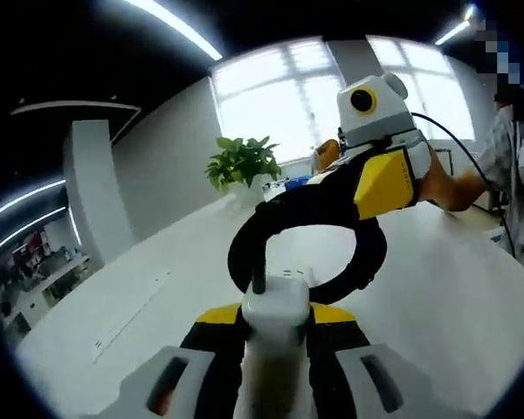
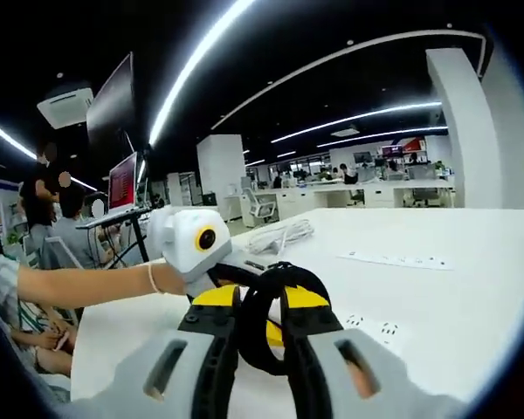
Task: Straighten the power strip on the desk, plug the charger into it
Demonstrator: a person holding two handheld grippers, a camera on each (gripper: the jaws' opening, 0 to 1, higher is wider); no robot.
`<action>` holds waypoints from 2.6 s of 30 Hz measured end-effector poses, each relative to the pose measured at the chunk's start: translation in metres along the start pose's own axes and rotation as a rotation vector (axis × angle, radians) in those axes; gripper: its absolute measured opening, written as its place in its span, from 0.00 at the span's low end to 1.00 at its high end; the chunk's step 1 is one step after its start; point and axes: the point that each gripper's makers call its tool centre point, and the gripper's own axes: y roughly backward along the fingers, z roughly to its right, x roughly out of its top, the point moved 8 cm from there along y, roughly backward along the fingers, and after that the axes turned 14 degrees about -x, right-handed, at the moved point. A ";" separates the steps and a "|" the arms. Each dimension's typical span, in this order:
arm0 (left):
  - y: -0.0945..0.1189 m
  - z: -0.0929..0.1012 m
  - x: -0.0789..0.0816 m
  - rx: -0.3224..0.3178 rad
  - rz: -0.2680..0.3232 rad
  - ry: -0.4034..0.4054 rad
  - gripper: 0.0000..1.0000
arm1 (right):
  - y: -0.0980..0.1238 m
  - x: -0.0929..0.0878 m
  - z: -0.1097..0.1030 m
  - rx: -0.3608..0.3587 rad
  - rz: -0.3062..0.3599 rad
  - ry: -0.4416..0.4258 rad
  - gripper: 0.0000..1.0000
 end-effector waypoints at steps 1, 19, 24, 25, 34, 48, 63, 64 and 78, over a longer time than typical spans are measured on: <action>0.000 0.002 0.000 0.014 0.010 0.014 0.28 | 0.001 -0.001 -0.002 0.009 -0.001 0.009 0.19; 0.015 0.012 0.007 0.062 0.039 0.100 0.48 | 0.003 -0.005 -0.003 0.019 -0.002 -0.016 0.33; 0.019 0.015 0.005 0.090 0.023 0.121 0.57 | 0.006 -0.006 -0.002 0.008 0.001 -0.013 0.35; 0.021 0.015 0.004 0.119 0.006 0.121 0.57 | 0.006 -0.006 -0.001 0.006 0.004 -0.014 0.35; 0.033 0.029 0.009 0.189 -0.008 0.089 0.62 | 0.010 -0.002 -0.004 0.018 0.029 -0.007 0.37; 0.062 0.044 0.002 0.354 0.081 0.210 0.66 | 0.022 0.012 0.001 0.070 0.169 0.044 0.43; 0.093 0.094 0.008 0.509 0.194 0.293 0.70 | 0.039 0.012 0.034 0.097 0.206 0.081 0.43; 0.094 0.096 0.008 0.520 0.192 0.296 0.70 | 0.040 0.012 0.036 0.099 0.203 0.091 0.43; 0.105 0.129 -0.001 0.707 0.174 0.331 0.70 | 0.026 -0.001 0.061 0.171 0.103 0.209 0.44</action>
